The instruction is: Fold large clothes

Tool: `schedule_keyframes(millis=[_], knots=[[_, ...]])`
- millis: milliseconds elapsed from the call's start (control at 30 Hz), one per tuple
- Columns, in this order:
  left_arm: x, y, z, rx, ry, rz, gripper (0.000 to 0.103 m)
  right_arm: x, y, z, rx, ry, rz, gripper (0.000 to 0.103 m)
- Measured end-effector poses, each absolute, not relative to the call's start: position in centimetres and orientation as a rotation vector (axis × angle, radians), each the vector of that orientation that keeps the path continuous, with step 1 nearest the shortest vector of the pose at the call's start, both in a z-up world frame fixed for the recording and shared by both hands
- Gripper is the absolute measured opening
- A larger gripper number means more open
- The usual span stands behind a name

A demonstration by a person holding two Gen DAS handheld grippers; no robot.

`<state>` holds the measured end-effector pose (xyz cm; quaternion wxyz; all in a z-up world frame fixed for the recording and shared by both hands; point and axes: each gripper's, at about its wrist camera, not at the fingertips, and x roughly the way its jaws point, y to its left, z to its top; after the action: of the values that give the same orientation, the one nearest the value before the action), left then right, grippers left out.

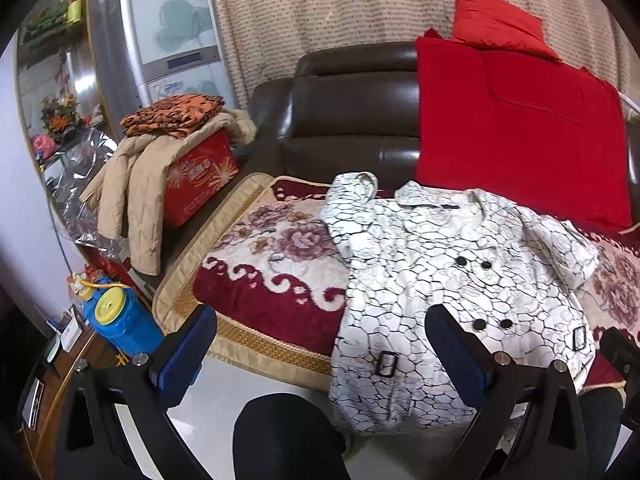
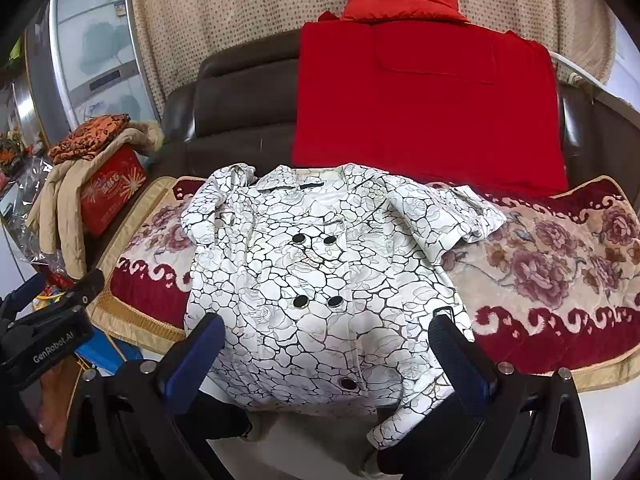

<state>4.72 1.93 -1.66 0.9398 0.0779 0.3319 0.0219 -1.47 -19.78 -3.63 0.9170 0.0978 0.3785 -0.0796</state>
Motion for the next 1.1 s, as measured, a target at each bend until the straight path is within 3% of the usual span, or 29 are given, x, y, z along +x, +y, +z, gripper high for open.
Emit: schedule_keyframes(millis=[700, 1100], knots=[[6.1, 2.6, -2.3, 0.163, 0.680, 0.082, 0.103, -0.2, -19.5, -4.4, 0.205, 0.791, -0.140, 0.103], [8.8, -5.5, -8.0, 0.202, 0.925, -0.294, 0.103, 0.1, -30.0, -8.2, 0.433, 0.690, -0.285, 0.103]])
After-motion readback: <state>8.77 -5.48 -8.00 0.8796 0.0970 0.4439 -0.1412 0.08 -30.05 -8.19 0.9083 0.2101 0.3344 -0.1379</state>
